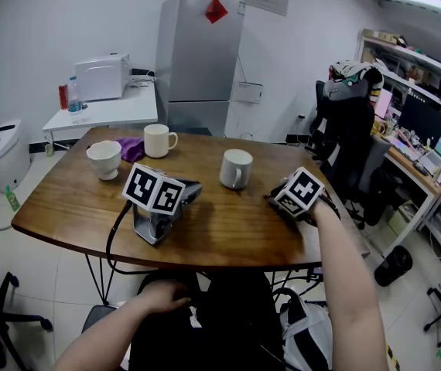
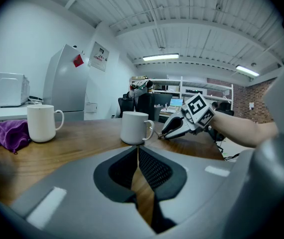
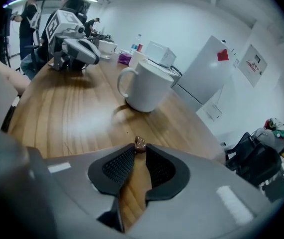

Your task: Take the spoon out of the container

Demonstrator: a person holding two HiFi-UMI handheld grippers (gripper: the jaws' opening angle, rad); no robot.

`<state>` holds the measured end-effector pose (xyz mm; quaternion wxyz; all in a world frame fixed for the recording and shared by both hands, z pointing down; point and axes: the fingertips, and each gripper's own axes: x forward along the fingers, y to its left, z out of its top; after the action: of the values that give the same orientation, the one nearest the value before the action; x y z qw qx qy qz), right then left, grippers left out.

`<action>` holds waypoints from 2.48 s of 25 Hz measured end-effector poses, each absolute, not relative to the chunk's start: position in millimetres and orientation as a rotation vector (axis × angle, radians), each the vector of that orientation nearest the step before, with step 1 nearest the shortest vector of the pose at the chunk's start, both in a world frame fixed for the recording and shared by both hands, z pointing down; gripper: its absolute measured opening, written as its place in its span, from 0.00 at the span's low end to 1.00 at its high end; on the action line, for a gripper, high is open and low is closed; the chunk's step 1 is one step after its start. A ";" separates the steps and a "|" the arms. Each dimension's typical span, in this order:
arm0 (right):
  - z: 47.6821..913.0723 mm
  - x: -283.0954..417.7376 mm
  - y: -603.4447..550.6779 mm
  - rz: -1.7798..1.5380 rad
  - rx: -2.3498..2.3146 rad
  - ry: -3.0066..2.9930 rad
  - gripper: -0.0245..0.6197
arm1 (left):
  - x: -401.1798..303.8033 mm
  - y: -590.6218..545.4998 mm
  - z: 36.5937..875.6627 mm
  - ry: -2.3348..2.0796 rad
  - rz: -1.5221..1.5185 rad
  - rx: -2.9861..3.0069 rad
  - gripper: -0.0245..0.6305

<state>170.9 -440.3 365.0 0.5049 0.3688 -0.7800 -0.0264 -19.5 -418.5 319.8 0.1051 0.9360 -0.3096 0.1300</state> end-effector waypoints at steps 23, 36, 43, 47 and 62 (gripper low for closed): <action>319.2 140.2 -439.8 0.186 1.143 -2.398 0.05 | -19.0 -418.7 319.0 -0.913 0.385 2.758 0.05; 328.7 129.7 -436.7 0.315 1.178 -2.463 0.05 | -21.6 -419.0 320.3 -0.911 0.387 2.758 0.05; 334.8 125.2 -437.8 0.286 1.170 -2.385 0.05 | -22.4 -418.8 319.8 -0.912 0.386 2.757 0.05; 336.0 124.6 -436.9 0.286 1.163 -2.376 0.05 | -22.5 -417.9 319.6 -0.914 0.384 2.756 0.05; 325.0 132.6 -434.9 0.331 1.197 -2.501 0.04 | -21.5 -417.7 320.2 -0.913 0.384 2.757 0.05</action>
<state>132.6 -434.9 325.0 0.1737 0.4222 -0.8820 0.1166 -21.5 -417.7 320.2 0.1057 0.9359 -0.3097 0.1303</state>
